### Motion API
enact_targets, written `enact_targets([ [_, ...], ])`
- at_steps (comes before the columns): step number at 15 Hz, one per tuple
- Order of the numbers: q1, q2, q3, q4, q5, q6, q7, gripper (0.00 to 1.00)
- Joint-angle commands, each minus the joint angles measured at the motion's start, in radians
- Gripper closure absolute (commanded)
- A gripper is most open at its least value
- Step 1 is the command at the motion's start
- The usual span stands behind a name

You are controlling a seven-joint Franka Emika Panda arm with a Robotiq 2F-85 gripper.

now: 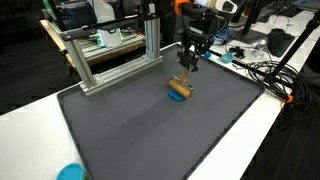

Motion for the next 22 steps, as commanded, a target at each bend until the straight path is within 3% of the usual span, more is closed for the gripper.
enact_targets([
  [1, -0.006, 0.004, 0.007, 0.002, -0.003, -0.004, 0.002, 0.53],
  [2, -0.005, 0.006, 0.008, 0.002, -0.003, -0.004, 0.002, 0.78],
  [22, 0.052, 0.129, -0.018, 0.068, -0.146, -0.062, 0.107, 0.78],
])
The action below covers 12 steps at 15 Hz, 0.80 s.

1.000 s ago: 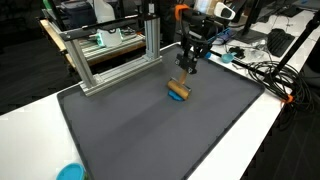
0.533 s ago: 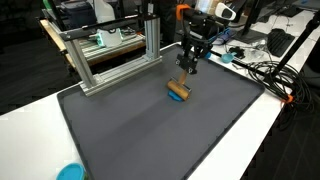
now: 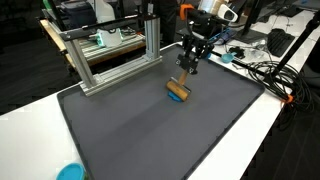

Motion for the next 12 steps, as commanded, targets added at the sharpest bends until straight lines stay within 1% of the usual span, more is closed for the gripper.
enact_targets([
  [1, 0.012, 0.076, -0.019, 0.032, -0.057, -0.019, 0.032, 0.78],
  [12, 0.022, 0.120, -0.014, 0.060, -0.066, -0.063, 0.033, 0.78],
])
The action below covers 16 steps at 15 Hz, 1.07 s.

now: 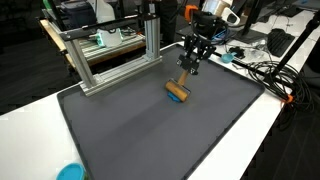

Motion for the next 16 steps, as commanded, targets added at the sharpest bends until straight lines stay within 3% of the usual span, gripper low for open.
enact_targets([
  [1, -0.005, 0.079, -0.015, 0.008, -0.025, -0.009, 0.021, 0.78],
  [16, 0.000, 0.126, -0.027, 0.063, -0.041, -0.084, 0.095, 0.78],
])
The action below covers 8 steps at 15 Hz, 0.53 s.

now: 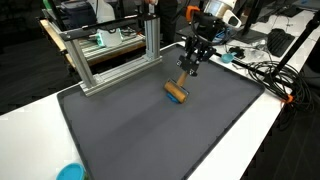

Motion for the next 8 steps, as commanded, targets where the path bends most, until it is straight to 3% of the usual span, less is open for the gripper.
enact_targets([
  [1, -0.005, 0.090, -0.027, 0.009, -0.028, -0.030, 0.035, 0.78],
  [8, -0.003, 0.111, -0.028, 0.035, -0.029, -0.063, 0.052, 0.78],
])
